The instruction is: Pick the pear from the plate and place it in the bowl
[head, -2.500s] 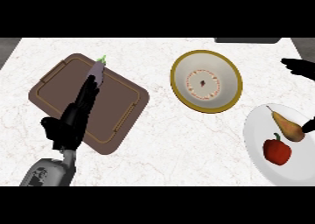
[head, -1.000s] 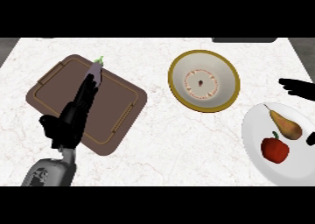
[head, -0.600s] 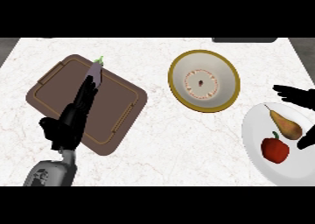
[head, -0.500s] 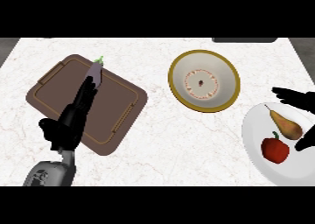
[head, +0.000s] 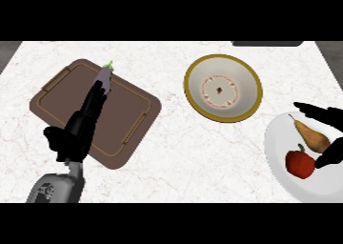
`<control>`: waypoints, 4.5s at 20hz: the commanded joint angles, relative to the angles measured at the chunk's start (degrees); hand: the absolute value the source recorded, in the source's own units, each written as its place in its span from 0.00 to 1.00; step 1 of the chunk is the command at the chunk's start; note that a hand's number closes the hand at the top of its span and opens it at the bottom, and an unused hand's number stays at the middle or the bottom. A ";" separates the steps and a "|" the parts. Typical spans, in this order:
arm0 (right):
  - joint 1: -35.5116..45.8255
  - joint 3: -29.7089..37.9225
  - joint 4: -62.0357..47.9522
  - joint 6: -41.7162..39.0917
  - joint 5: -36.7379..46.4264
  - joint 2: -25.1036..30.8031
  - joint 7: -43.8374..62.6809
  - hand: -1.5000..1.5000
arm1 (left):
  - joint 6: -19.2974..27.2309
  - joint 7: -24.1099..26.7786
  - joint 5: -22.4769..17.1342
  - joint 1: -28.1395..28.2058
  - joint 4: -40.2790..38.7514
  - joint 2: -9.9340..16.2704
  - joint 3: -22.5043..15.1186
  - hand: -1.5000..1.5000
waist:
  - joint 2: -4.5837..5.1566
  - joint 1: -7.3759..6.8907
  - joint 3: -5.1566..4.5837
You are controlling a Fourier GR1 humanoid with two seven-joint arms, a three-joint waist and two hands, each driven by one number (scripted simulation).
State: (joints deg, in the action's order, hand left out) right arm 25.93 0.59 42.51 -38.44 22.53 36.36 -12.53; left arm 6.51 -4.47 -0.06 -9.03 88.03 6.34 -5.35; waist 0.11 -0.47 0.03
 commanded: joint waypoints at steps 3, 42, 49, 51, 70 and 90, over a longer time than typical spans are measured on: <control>0.21 -3.10 -6.27 5.12 8.27 0.75 -7.93 0.00 | -0.62 -2.25 -0.44 0.37 2.14 0.11 1.27 0.50 | 0.00 -0.06 0.01; -22.79 -15.43 63.58 8.13 -10.79 -13.15 -23.76 1.00 | -1.01 -1.50 0.86 4.15 3.59 -0.19 2.20 0.50 | -1.08 3.31 -0.17; -21.93 -8.07 86.15 6.45 -23.81 -11.75 4.89 1.00 | -2.29 -1.73 -0.60 1.85 2.96 0.36 3.74 0.50 | -0.48 1.39 -0.16; -16.34 -3.56 85.06 6.34 -30.16 -10.96 12.38 1.00 | -0.71 -2.59 2.22 1.41 2.56 -2.01 0.30 0.50 | -0.27 0.83 -0.13; 12.18 -10.72 52.36 19.22 -1.25 -15.16 10.62 1.00 | -2.47 0.21 2.31 -0.11 -0.09 -2.47 1.26 0.50 | 0.23 -0.76 -0.03; 29.57 -4.68 -11.59 31.73 11.16 -18.83 -17.73 1.00 | -3.42 -2.45 2.26 -2.32 0.11 -2.63 1.57 0.50 | 0.93 -2.20 0.03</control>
State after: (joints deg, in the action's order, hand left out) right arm 53.13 -6.29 40.87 -4.18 34.54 16.08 -26.32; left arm 3.43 -5.47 2.48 -10.08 87.98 3.53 -4.00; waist 0.77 -2.27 0.02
